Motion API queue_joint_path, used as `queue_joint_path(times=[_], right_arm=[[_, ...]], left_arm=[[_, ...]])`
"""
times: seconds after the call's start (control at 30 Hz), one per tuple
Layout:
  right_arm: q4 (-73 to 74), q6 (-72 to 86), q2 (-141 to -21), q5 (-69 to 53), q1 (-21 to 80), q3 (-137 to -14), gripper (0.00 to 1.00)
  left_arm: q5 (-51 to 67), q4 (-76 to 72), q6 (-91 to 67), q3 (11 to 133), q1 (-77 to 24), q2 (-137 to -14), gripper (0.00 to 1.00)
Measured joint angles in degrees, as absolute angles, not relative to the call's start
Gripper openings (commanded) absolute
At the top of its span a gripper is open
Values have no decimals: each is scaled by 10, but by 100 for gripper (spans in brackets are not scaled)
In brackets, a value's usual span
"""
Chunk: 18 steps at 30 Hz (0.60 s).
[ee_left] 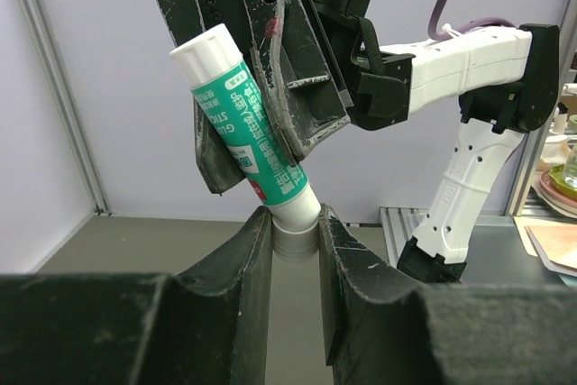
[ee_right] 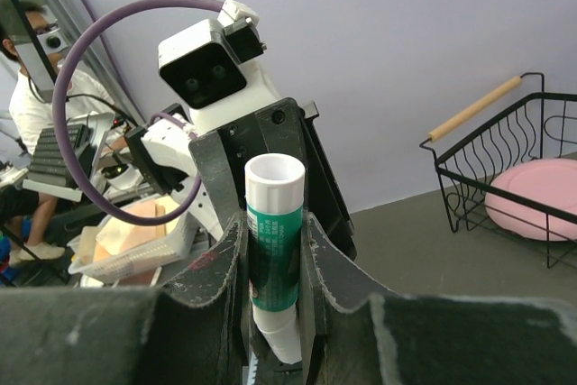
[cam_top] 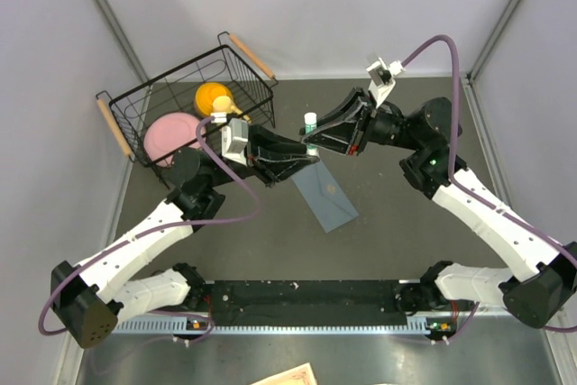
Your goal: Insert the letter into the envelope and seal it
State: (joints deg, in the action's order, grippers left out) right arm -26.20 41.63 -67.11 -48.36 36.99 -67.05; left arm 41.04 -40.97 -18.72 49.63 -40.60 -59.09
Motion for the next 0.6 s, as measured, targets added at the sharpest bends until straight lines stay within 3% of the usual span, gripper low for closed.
queue_joint_path(times=[0.6], right_arm=[[-192,281,-651,-505,374,-673,0]], left_arm=[[415,-380,-216,496,-407,-591,0]])
